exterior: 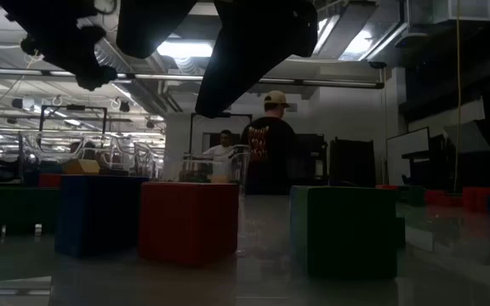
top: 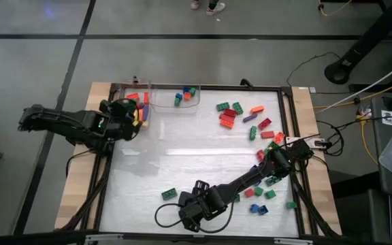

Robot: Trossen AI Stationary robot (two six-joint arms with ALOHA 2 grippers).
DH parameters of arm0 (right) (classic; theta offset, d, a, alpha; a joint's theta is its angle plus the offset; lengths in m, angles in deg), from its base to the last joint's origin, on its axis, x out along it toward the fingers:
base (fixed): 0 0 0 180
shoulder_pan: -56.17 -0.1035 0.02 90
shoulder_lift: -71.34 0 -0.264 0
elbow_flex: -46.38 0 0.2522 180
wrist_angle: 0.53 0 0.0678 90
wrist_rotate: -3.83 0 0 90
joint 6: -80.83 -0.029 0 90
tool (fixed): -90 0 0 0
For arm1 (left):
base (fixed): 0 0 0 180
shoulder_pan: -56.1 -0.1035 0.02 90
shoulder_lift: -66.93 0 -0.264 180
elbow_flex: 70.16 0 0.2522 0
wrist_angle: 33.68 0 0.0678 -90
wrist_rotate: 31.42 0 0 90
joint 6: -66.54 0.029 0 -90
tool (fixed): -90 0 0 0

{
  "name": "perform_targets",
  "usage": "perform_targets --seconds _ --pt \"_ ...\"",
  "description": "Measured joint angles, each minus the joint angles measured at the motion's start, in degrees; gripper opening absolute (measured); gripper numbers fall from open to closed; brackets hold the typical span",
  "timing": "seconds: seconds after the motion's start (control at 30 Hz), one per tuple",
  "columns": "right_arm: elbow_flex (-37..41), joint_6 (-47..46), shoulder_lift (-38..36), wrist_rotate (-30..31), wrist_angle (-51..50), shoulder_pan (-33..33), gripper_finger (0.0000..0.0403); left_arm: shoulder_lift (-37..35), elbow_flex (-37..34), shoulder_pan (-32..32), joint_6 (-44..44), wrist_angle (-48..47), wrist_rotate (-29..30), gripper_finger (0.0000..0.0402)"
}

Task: Sort blocks by size
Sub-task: Put the large green game piece into the left transparent bin, then put the small red block into the right transparent bin

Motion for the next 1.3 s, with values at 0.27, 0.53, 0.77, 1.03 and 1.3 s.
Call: perform_targets --seconds 0.27,0.53,0.77,1.03,1.3 --pt "0.0 -0.1 0.0 0.2 0.4 0.0 0.0285 0.3 -4.4 -15.1 8.4 5.9 0.1 0.0149" --pt "0.0 -0.1 0.0 0.2 0.4 0.0 0.0285 0.5 -5.7 -23.5 18.1 14.6 -3.5 0.0163" --pt "0.0 -1.5 0.0 0.2 0.4 0.0 0.0285 0.5 -5.7 -27.6 20.5 17.3 -7.9 0.0195" --pt "0.5 -4.2 0.0 2.0 0.8 0.0 0.0285 0.5 -5.7 -29.0 20.5 17.3 -8.6 0.0202" --pt "5.4 -4.6 1.1 1.5 2.9 0.0 0.0285 0.5 -5.7 -29.0 22.0 17.4 -14.3 0.0199"
